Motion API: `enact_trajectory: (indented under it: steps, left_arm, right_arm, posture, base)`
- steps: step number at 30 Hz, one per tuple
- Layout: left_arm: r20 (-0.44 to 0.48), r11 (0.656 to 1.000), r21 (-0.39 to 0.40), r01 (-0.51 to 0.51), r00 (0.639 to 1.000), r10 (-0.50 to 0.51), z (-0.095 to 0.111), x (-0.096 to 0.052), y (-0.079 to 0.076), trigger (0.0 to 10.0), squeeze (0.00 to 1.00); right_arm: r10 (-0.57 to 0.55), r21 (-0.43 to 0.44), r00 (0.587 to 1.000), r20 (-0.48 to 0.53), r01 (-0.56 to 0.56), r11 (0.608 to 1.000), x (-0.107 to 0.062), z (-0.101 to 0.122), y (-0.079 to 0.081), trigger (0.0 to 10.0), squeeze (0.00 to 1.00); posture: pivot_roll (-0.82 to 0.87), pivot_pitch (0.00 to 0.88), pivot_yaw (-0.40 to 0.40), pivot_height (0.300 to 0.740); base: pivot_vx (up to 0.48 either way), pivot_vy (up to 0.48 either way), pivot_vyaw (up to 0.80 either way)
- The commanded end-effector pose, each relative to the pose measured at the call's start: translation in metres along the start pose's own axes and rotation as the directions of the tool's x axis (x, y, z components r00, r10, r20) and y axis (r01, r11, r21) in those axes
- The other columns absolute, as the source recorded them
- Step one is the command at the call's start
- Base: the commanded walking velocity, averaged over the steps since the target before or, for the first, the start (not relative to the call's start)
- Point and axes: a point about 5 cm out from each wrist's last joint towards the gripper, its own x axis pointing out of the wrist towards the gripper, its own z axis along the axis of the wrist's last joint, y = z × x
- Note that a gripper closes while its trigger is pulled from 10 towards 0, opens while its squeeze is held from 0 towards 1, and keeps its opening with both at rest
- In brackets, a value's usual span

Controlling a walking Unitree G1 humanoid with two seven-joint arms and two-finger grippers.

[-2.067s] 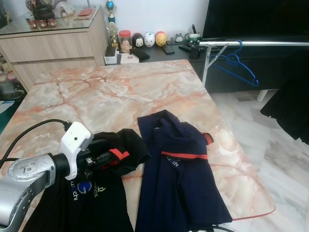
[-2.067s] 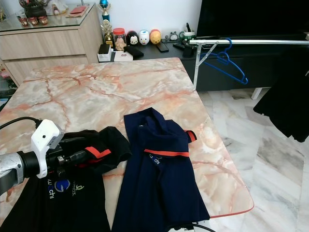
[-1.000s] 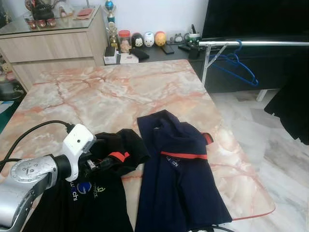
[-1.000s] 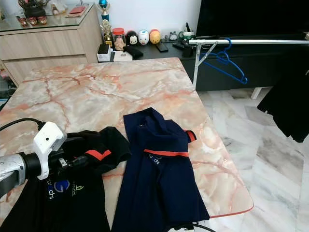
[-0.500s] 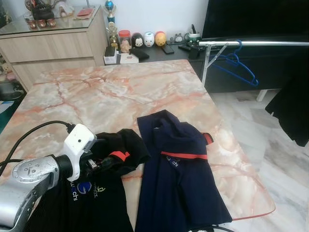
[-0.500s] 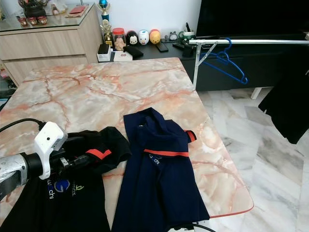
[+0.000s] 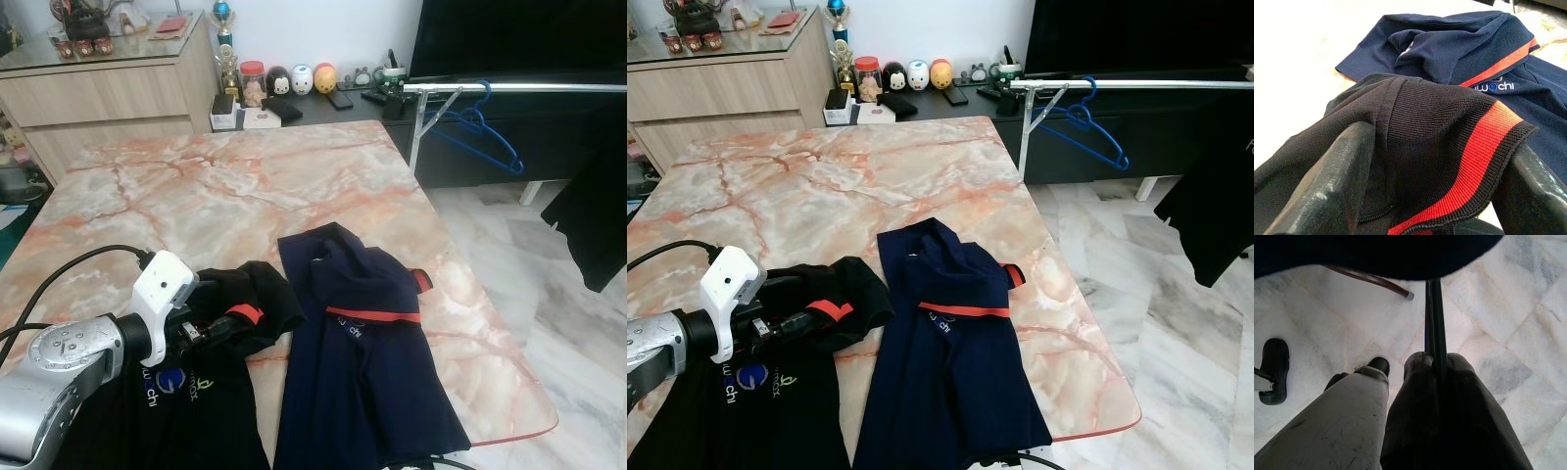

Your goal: Hang hanger

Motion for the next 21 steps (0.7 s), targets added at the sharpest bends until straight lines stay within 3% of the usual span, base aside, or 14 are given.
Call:
enact_trajectory:
  steps: [1,13,21]
  left_arm:
    - [0.018,1.000,0.013,0.013,1.000,-0.013,0.0064,0.0004,-0.0007,10.0,0.00]
    - [0.029,1.000,0.000,0.022,0.999,-0.022,0.0076,0.0019,-0.0020,10.0,0.00]
    - [0.031,1.000,0.001,0.029,0.999,-0.029,0.0078,0.0021,-0.0027,10.0,0.00]
  right_arm:
    - [-0.005,0.004,1.000,-0.005,0.005,1.000,-0.0001,-0.0009,0.0004,10.0,0.00]
    - [-0.002,0.006,1.000,-0.007,0.002,1.000,-0.0005,-0.0023,0.0015,10.0,0.00]
    - [0.001,0.002,1.000,-0.009,-0.001,1.000,-0.0007,-0.0032,0.0020,10.0,0.00]
  posture:
    - [0.10,0.000,0.022,0.740]
    - [0.10,0.000,0.025,0.740]
    - [0.10,0.000,0.028,0.740]
  base:
    - [0.000,0.000,0.00]
    - [0.000,0.000,0.00]
    - [-0.253,0.000,0.00]
